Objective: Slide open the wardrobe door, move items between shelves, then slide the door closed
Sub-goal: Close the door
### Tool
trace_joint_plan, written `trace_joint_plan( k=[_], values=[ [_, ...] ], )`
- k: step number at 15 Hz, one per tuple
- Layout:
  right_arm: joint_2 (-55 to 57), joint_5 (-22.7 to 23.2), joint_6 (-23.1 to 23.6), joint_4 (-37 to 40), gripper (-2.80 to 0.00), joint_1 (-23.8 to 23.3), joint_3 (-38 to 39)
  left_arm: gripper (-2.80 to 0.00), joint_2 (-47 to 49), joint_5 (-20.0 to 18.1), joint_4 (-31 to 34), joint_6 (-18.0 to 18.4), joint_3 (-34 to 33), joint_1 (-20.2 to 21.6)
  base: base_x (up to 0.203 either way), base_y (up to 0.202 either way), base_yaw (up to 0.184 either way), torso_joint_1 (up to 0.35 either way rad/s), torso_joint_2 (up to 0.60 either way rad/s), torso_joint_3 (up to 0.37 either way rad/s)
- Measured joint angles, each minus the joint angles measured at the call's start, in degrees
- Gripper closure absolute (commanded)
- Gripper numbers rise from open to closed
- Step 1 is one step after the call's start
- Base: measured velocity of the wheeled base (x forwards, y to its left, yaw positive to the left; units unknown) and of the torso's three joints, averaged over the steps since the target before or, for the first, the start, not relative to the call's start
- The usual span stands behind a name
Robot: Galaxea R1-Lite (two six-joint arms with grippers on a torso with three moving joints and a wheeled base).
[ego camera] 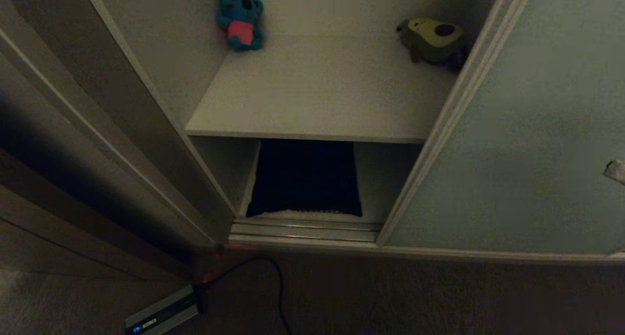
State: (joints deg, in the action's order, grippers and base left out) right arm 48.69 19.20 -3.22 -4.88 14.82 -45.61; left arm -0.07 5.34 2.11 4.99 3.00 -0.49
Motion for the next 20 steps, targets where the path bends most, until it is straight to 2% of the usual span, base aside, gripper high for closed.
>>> trace_joint_plan(
  k=[11, 16, 20],
  values=[
    [-2.2, 1.2, 0.0, -0.1, 0.0, 0.5, 3.4, 0.0, 0.0, 0.0, 0.0, 0.0, 0.0, 0.0, 0.0, 0.0, 0.0, 0.0, 0.0, 0.0],
    [2.9, 0.2, 0.1, -0.9, 0.0, 5.4, -3.6, 0.0, 0.0, 0.0, 0.0, 0.0, 0.0, 0.0, 0.0, 0.0, 0.0, 0.0, 0.0, 0.0],
    [11.2, -2.1, 1.4, -5.3, 0.0, 7.2, -9.6, 0.0, 0.0, 0.0, 0.0, 0.0, 0.0, 0.0, 0.0, 0.0, 0.0, 0.0, 0.0, 0.0]
  ],
)
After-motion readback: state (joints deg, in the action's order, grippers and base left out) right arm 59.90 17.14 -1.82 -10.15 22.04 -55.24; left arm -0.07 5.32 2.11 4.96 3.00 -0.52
